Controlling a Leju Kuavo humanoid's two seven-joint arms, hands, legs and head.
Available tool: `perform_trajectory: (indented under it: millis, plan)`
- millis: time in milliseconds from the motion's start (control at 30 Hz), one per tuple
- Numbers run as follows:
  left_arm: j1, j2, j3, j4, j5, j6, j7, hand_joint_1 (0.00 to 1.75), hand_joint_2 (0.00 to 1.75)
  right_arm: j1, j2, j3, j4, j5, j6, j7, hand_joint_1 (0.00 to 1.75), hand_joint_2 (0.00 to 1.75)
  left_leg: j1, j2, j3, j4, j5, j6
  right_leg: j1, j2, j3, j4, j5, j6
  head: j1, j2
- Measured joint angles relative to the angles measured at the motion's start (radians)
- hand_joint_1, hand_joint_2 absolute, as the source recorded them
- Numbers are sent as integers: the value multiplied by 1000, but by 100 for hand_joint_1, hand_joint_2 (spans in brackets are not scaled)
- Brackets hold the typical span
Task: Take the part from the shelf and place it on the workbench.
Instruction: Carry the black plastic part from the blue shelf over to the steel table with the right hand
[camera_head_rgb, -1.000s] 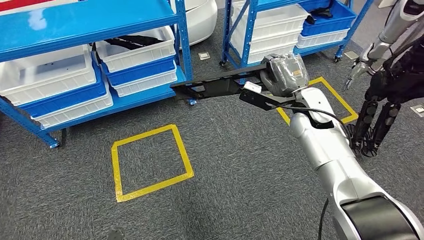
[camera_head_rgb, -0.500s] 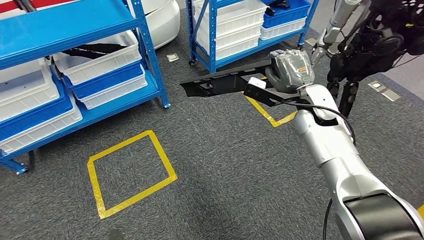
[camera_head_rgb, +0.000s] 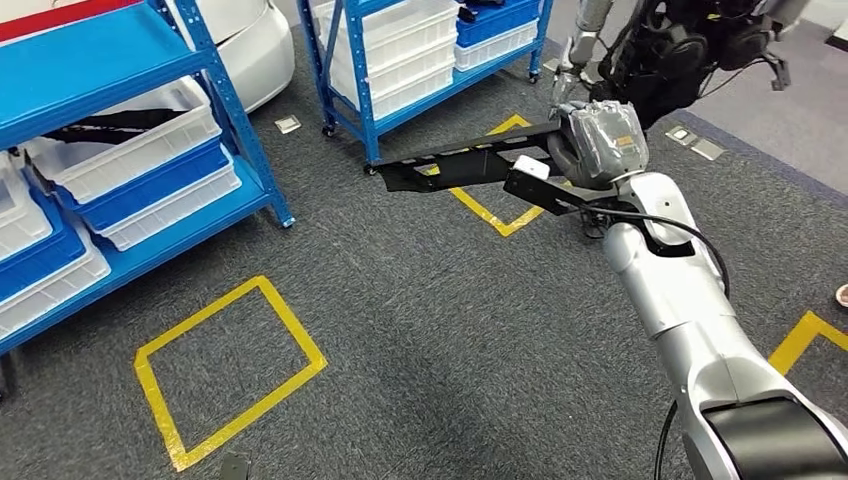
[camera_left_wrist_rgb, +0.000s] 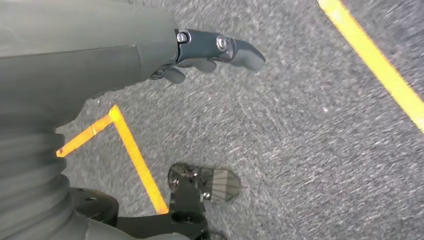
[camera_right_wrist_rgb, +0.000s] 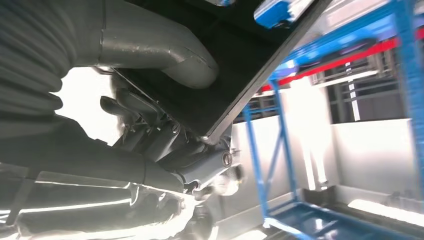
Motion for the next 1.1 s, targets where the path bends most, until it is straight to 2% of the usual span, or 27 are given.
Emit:
perform_trajectory:
  millis: [33, 67, 100, 167, 200, 233, 267, 300, 333, 400, 467, 533, 567, 633, 667, 700, 733, 767, 800, 833, 867, 900, 933, 967, 1033, 1067, 1100]
  plan:
    - [0, -2, 0, 0, -2, 4, -2, 0, 175, 8, -5, -4, -7, 2, 0, 3, 175, 175, 3, 5, 1, 1, -3, -5, -3, 13, -1, 0, 2, -7, -1, 0]
    - [-1, -5, 0, 0, -4, 7, -3, 0, 175, 15, -9, -7, -16, 4, 0, 6, 175, 175, 8, -7, -1, 10, -12, -9, -5, 25, -1, -1, 3, -13, -2, 0]
    - [-2, -7, 0, 0, -6, 8, -3, 0, 175, 20, -13, -11, -26, 8, 0, 9, 175, 175, 12, -30, -11, 35, -33, -14, -8, 37, -1, -1, 6, -20, -3, 0]
    - [-2, -11, 0, 0, -9, 10, -1, 0, 175, 29, -17, -14, -45, 15, 3, 16, 175, 175, 17, -92, -58, 153, -105, -19, -8, 63, 0, -1, 9, -31, -6, 0]
    - [-2, -12, 0, 0, -10, 11, 0, 0, 175, 33, -18, -15, -51, 17, 5, 18, 175, 175, 17, -108, -90, 225, -139, -18, -6, 77, 0, -1, 10, -34, -6, 0]
    - [-2, -13, 0, 0, -10, 11, 2, 0, 175, 38, -19, -16, -55, 18, 7, 19, 175, 175, 16, -116, -118, 283, -158, -16, -3, 92, 0, -1, 10, -36, -6, 0]
    - [-3, -14, 0, 0, -10, 10, 4, 0, 175, 43, -20, -17, -59, 18, 8, 20, 175, 175, 16, -118, -131, 306, -157, -13, 0, 107, 0, -1, 11, -36, -6, 0]
    - [-3, -15, 0, 0, -11, 10, 5, 0, 175, 47, -22, -18, -63, 18, 11, 21, 175, 175, 15, -121, -126, 291, -136, -8, 3, 123, 1, 0, 11, -36, -6, 0]
    - [-4, -15, 0, 0, -12, 9, 6, 0, 175, 49, -24, -20, -67, 19, 14, 21, 175, 175, 15, -129, -105, 241, -99, 0, 5, 140, 2, 0, 11, -36, -6, 0]
    - [-6, -14, 0, 0, -15, 8, 6, 0, 175, 51, -29, -22, -76, 19, 19, 21, 175, 175, 14, -180, -47, 108, -27, 24, 6, 168, 3, 0, 12, -34, -4, 0]
    - [-8, -12, 0, 0, -19, 5, 6, 0, 175, 57, -34, -24, -80, 19, 21, 21, 175, 175, 10, -217, -18, 44, -2, 40, 0, 191, -1, 0, 16, -28, -4, 0]
    - [-13, -13, 0, 0, -21, 3, 6, 0, 175, 66, -42, -29, -84, 19, 21, 22, 175, 175, 4, -197, -8, 26, -2, 44, -4, 214, -8, -5, 23, -16, -11, 0]
    - [-16, -15, 0, 0, -21, 3, 6, 0, 175, 70, -48, -34, -88, 19, 21, 23, 175, 175, 4, -181, -1, 9, 2, 44, -2, 204, -15, -3, 23, -12, -13, 0]
    - [-21, -17, 0, -1, -22, 2, 6, 0, 175, 69, -59, -41, -94, 19, 21, 23, 175, 175, 7, -151, 14, -24, 11, 46, 7, 146, -49, 48, -2, -14, -9, 0]
    - [-21, -18, 0, -1, -23, 0, 6, 0, 175, 70, -63, -42, -96, 18, 21, 24, 175, 175, 7, -137, 16, -29, 14, 46, 7, 109, -78, 107, -27, -17, -6, 0]
    - [-21, -19, 0, -1, -25, -2, 6, 0, 175, 72, -65, -43, -98, 18, 21, 24, 175, 175, 6, -124, 15, -31, 15, 47, 6, 88, -112, 176, -53, -19, -5, 0]
    - [-21, -19, 0, -1, -27, -4, 6, 0, 175, 78, -68, -44, -100, 18, 21, 25, 175, 175, 5, -110, 14, -30, 15, 47, 2, 77, -142, 237, -72, -17, -4, 0]
    - [-21, -20, 0, -1, -29, -6, 6, 0, 175, 86, -73, -46, -101, 18, 21, 26, 175, 175, 4, -96, 13, -29, 14, 46, -2, 72, -157, 271, -80, -11, -4, 0]
    - [-22, -20, 0, -1, -31, -7, 6, 0, 175, 92, -78, -48, -104, 18, 20, 28, 175, 175, 3, -83, 13, -28, 13, 45, -6, 67, -152, 266, -73, -2, -3, 0]
    - [-22, -21, 0, -1, -33, -8, 6, 0, 175, 98, -84, -50, -108, 18, 20, 30, 175, 175, 4, -70, 13, -25, 11, 42, -11, 58, -125, 219, -54, 9, -3, 0]
    - [-23, -21, 0, -1, -35, -9, 6, 0, 175, 102, -88, -53, -115, 19, 20, 32, 175, 175, 4, -58, 13, -21, 8, 37, -16, 39, -83, 146, -31, 20, -3, 0]
    - [-25, -21, 0, -2, -37, -9, 6, 0, 175, 106, -91, -56, -123, 20, 20, 34, 175, 175, 1, -46, 11, -16, 3, 29, -14, 16, -44, 80, -14, 25, -2, 0]
    - [-27, -20, 0, -2, -38, -10, 6, 0, 175, 110, -94, -59, -132, 22, 20, 36, 175, 175, -1, -34, 9, -9, -3, 21, -12, 0, -17, 31, -3, 24, -4, 0]
    - [-29, -20, 0, -3, -40, -10, 6, 0, 175, 116, -95, -61, -141, 24, 20, 39, 175, 175, -4, -24, 7, -2, -7, 15, -10, -7, -6, 8, 0, 18, -6, 0]
    - [-33, -20, 0, -5, -41, -12, 8, 0, 175, 128, -100, -65, -157, 29, 20, 44, 175, 175, -2, -1, 5, 7, -13, 5, -5, 15, -11, 7, 2, 0, -10, 0]
    - [-34, -20, 0, -6, -42, -13, 10, 0, 175, 133, -103, -67, -163, 31, 20, 46, 175, 175, 3, 0, 4, 11, -18, 1, -6, 27, -13, 8, 3, -6, -10, 0]
    - [-35, -20, 0, -6, -43, -14, 12, 0, 175, 136, -106, -69, -171, 33, 21, 47, 175, 175, 8, -16, -1, 26, -31, -4, -6, 40, -14, 9, 6, -12, -11, 0]
